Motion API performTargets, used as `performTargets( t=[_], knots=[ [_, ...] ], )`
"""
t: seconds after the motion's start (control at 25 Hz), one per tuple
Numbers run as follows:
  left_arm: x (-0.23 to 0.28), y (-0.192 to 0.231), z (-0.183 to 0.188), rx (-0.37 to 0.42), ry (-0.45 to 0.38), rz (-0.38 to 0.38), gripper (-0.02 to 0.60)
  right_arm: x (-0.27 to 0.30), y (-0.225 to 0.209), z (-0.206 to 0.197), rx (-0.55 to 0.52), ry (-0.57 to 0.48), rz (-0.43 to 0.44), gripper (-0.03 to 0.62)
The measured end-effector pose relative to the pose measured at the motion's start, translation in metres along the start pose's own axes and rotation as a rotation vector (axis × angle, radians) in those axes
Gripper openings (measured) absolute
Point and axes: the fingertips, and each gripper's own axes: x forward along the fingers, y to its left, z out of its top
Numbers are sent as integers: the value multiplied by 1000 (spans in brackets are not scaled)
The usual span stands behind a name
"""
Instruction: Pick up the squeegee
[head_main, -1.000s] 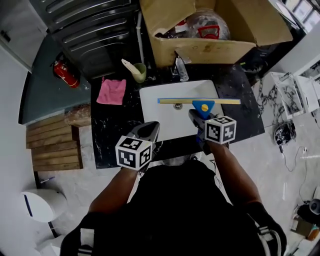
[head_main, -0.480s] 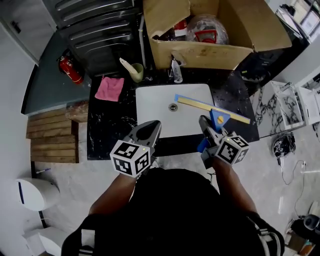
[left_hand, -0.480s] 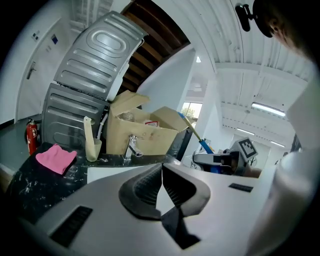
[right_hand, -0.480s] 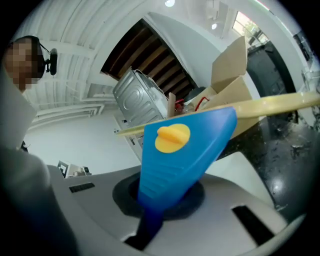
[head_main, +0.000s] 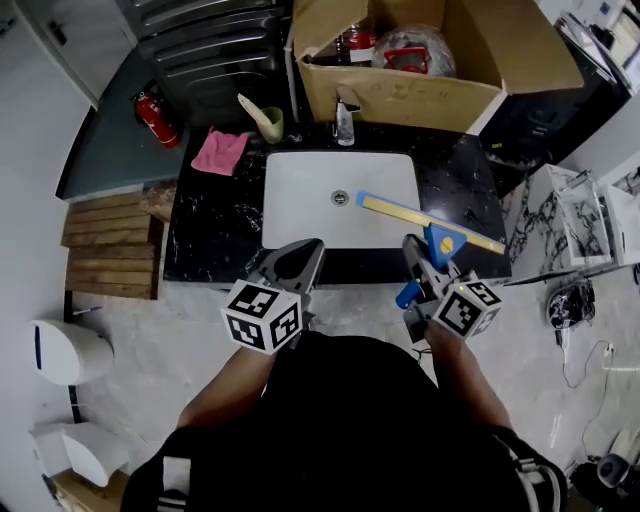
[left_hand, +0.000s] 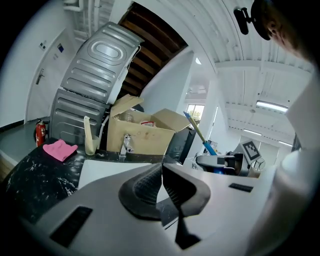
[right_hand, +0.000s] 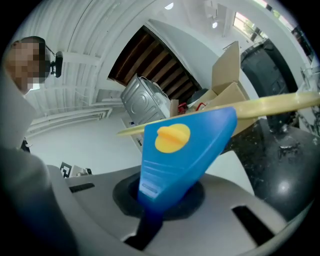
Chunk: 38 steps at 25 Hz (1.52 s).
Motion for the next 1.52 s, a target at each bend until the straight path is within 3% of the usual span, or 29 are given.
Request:
performTargets(
  t=[0.64, 1.04, 1.52],
  knots=[
    [-37, -87, -57, -9, 23, 83, 17, -91, 7, -39, -13, 51, 98, 9],
    [-61, -102, -70, -12, 32, 139, 17, -113, 13, -54, -18, 74, 130, 9],
    [-67, -92, -40, 27, 14, 49, 17, -107, 39, -52, -32, 29, 67, 9]
  ],
)
